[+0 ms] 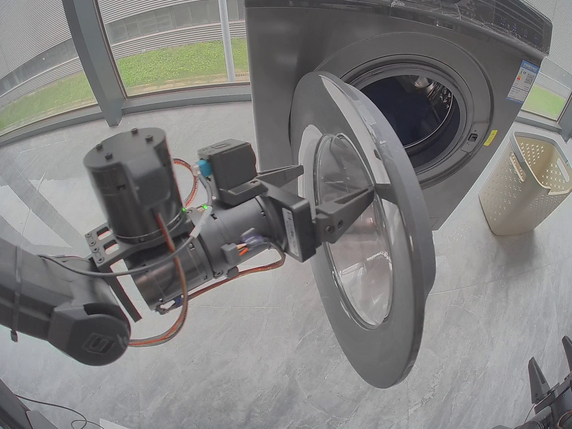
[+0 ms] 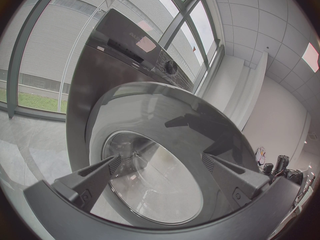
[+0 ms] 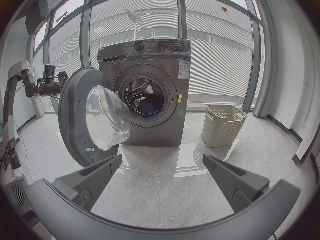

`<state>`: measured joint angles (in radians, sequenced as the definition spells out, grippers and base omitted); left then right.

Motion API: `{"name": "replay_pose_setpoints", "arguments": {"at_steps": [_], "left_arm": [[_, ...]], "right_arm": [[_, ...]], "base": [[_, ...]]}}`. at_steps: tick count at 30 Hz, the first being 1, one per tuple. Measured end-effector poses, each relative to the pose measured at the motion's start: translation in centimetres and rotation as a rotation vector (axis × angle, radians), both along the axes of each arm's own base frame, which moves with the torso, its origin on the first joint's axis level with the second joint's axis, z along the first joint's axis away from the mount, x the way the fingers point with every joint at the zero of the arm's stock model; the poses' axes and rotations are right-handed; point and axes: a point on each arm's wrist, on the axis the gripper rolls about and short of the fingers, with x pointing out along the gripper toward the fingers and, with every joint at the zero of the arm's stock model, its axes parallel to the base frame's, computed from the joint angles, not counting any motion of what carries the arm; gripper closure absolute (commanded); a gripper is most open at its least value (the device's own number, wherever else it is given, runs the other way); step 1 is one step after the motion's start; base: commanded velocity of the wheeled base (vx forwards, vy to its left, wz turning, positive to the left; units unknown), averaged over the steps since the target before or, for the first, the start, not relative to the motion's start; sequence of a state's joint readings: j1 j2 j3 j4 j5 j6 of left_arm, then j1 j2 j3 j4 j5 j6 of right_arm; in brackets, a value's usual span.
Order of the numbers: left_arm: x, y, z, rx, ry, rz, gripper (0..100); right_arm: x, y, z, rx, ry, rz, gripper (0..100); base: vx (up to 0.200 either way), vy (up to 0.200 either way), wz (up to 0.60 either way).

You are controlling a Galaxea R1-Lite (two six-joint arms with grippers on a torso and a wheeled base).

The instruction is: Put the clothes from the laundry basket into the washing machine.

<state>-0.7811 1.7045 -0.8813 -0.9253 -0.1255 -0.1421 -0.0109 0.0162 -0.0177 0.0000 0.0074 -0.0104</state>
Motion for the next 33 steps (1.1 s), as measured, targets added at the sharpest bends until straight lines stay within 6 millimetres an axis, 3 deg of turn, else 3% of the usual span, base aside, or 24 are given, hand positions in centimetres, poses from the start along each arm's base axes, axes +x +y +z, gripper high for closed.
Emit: {"name": "replay_pose_setpoints", "arguments": {"at_steps": [21, 33], "left_arm": [[6.1, -6.1, 1.1, -0.095, -0.073, 0.076, 0], [10.3, -8.0, 2.6, -0.218, -0.137, 0.247, 0]], "right_arm": [[0.0, 0.0, 0.0, 0.0, 0.0, 0.0, 0], [0.0, 0.0, 0.0, 0.0, 0.0, 0.0, 0]], "base": [[0.0, 0.0, 0.0], [0.0, 0.0, 0.0]]}}
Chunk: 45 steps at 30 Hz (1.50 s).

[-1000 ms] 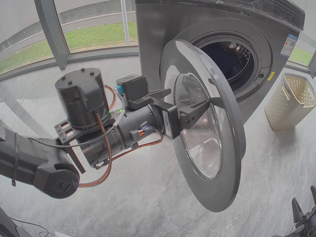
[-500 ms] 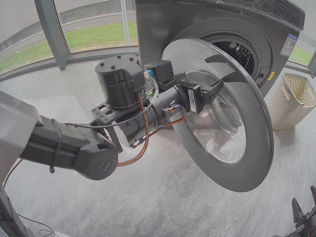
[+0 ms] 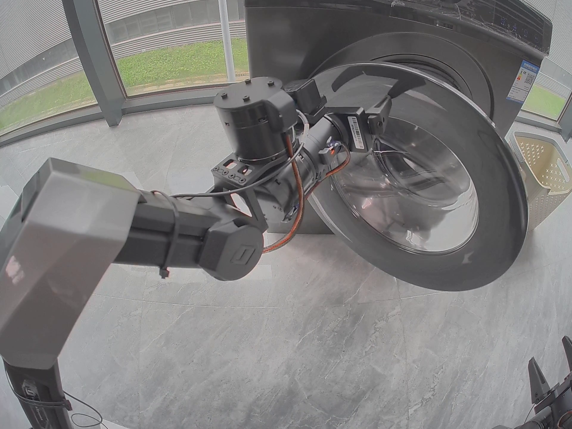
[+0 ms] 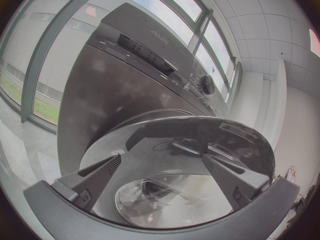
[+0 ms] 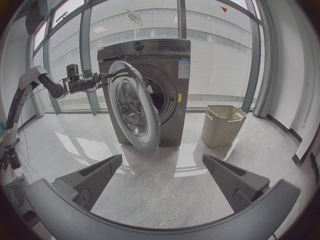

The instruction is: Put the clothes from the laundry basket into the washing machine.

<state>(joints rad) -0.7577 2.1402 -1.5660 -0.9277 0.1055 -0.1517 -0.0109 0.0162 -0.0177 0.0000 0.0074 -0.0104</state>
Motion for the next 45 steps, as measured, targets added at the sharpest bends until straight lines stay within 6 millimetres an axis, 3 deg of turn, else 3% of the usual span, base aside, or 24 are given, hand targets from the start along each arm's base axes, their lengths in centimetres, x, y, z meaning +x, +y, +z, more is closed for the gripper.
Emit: {"name": "replay_pose_setpoints", "arguments": {"at_steps": [14, 29, 38, 45], "left_arm": [[2.2, 0.2, -0.4, -0.038, 0.009, 0.112, 0], [2.6, 0.9, 0.4, -0.07, 0.008, 0.166, 0], [0.7, 2.4, -0.8, 0.012, 0.083, 0.164, 0], [-3.2, 5.3, -3.5, 0.132, 0.187, 0.129, 0]], "right_arm": [[0.0, 0.0, 0.0, 0.0, 0.0, 0.0, 0], [0.0, 0.0, 0.0, 0.0, 0.0, 0.0, 0], [0.0, 0.0, 0.0, 0.0, 0.0, 0.0, 0], [0.0, 0.0, 0.0, 0.0, 0.0, 0.0, 0]], "base": [[0.0, 0.0, 0.0], [0.0, 0.0, 0.0], [0.0, 0.0, 0.0], [0.0, 0.0, 0.0]]}}
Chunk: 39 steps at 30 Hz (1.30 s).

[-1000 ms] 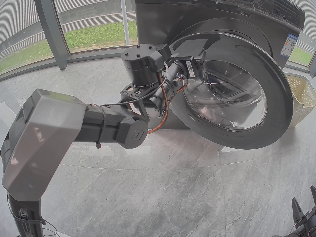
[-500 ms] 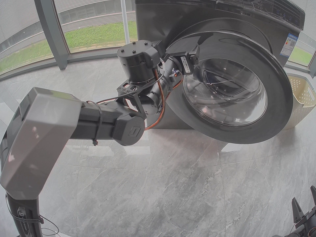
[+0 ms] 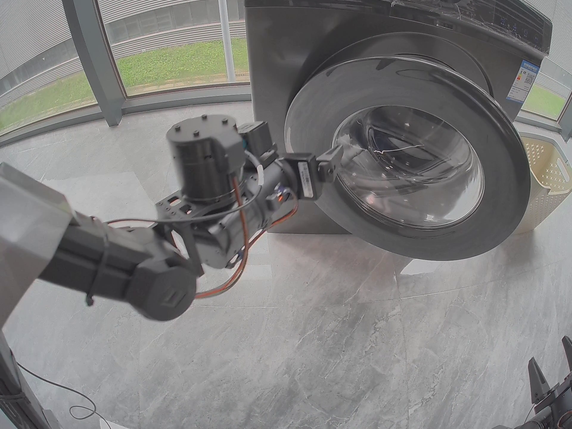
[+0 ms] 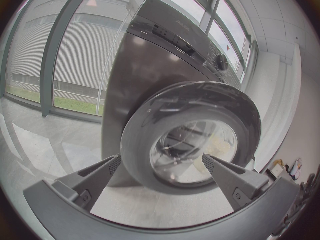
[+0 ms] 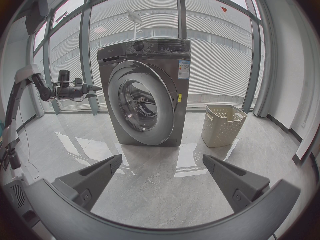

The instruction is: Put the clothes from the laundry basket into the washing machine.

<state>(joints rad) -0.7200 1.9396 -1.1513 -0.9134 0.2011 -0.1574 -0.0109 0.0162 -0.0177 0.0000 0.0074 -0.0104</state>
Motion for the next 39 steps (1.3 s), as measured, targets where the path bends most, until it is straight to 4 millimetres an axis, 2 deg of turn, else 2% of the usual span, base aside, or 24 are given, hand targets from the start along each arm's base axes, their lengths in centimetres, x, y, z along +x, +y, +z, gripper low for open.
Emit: {"name": "replay_pose_setpoints", "arguments": {"at_steps": [8, 16, 23, 27, 34, 39], "left_arm": [[-6.1, 5.0, -2.5, 0.099, 0.099, -0.036, 0], [-13.5, 11.5, -4.8, 0.178, 0.153, -0.056, 0], [-18.8, 18.0, -5.8, 0.192, 0.151, 0.025, 0], [-21.5, 20.9, -6.6, 0.186, 0.151, 0.098, 0], [-26.1, 24.1, -9.2, 0.184, 0.173, 0.238, 0], [-28.9, 25.2, -11.7, 0.199, 0.181, 0.412, 0]], "right_arm": [[0.0, 0.0, 0.0, 0.0, 0.0, 0.0, 0], [0.0, 0.0, 0.0, 0.0, 0.0, 0.0, 0], [0.0, 0.0, 0.0, 0.0, 0.0, 0.0, 0], [0.0, 0.0, 0.0, 0.0, 0.0, -0.001, 0], [0.0, 0.0, 0.0, 0.001, 0.0, -0.002, 0], [0.0, 0.0, 0.0, 0.0, 0.0, -0.002, 0]], "base": [[0.0, 0.0, 0.0], [0.0, 0.0, 0.0], [0.0, 0.0, 0.0], [0.0, 0.0, 0.0], [0.0, 0.0, 0.0], [0.0, 0.0, 0.0]]}}
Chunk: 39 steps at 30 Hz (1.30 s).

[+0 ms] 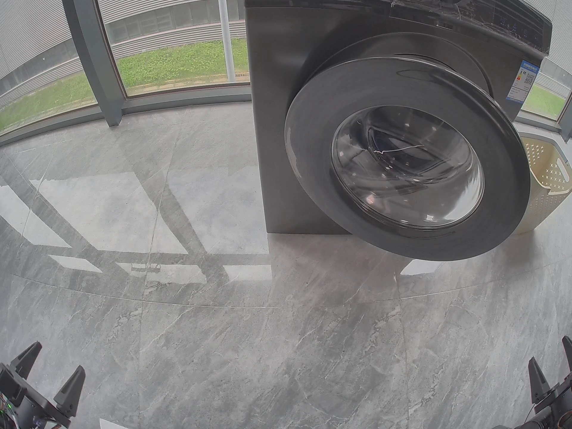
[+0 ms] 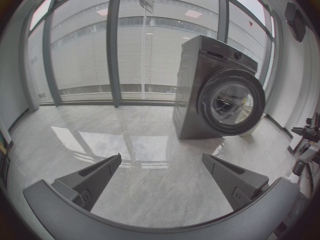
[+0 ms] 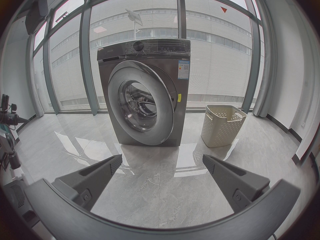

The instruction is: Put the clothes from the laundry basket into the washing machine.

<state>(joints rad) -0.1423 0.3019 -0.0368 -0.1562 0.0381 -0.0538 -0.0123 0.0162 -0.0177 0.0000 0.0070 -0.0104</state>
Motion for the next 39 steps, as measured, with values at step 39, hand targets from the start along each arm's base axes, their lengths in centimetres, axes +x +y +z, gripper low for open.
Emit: {"name": "replay_pose_setpoints", "arguments": {"at_steps": [39], "left_arm": [[-2.7, 0.0, -2.5, 0.04, -0.115, 0.091, 0]], "right_arm": [[10.7, 2.5, 10.1, 0.242, 0.179, 0.324, 0]], "base": [[0.0, -0.149, 0.0]]}}
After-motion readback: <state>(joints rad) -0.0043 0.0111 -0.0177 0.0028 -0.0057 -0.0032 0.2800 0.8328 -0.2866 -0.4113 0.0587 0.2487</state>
